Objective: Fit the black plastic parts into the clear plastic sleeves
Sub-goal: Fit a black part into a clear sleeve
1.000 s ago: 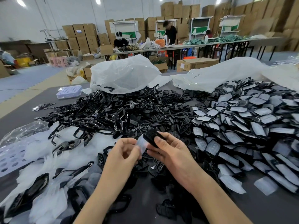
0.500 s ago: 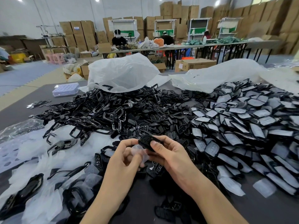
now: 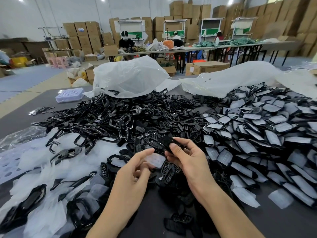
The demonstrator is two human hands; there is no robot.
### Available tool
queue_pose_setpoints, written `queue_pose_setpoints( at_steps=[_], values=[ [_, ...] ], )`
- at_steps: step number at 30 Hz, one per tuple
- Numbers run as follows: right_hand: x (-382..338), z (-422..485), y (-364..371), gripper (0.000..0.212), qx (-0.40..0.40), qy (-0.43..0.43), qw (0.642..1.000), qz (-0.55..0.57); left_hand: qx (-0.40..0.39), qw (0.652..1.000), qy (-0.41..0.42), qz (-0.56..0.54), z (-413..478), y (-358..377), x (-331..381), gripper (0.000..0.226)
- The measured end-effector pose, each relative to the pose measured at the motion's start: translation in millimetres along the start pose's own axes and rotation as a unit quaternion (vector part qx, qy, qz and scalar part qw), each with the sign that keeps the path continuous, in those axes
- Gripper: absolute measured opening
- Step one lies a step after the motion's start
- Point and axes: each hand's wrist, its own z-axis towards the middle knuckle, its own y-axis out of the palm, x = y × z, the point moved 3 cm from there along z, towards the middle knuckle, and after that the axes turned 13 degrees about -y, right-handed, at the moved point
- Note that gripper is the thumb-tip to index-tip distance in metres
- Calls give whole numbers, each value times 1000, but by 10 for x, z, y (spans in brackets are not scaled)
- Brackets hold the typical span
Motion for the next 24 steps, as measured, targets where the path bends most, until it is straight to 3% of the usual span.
queue_pose_setpoints(
  at_steps=[4, 10, 15, 19, 24],
  values=[
    [-15, -11, -2, 21, -11, -10, 999, -32, 19, 998, 34, 49, -11, 42, 35, 18],
    [-43, -47, 30, 19, -58, -32, 992, -105, 36, 987, 91, 126, -13, 39, 22, 35],
    [-3, -88, 77, 15, -108, -10, 985, -136, 86, 996, 9, 10, 17, 17, 5, 20],
    [6, -130, 134, 15, -125, 7, 988, -84, 92, 988, -46, -113, 12, -34, -9, 11],
    [-4, -178, 189, 18, -147, 32, 986, -69, 97, 983, -58, -145, 3, -8, 0, 7]
  ],
)
